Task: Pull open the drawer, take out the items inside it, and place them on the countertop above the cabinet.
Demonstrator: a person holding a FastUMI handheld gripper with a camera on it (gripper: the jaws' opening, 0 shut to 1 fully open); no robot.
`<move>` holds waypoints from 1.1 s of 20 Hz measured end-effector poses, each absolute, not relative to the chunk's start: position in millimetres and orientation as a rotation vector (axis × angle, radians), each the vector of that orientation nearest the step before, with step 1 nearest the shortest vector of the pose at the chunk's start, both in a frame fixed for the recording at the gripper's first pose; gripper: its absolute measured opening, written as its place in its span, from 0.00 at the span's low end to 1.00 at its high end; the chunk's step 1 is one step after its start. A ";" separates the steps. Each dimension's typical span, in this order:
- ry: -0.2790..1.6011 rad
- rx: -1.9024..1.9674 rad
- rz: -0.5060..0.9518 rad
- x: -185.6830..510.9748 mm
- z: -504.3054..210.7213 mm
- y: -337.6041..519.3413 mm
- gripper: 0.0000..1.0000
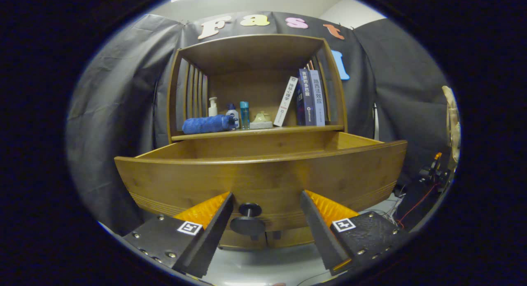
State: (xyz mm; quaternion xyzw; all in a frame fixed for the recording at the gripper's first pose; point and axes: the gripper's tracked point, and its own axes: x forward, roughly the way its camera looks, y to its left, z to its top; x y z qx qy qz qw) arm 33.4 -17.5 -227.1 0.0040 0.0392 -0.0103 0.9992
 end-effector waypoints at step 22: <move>0.060 0.080 0.008 65.0 -220.8 -18.3 0.99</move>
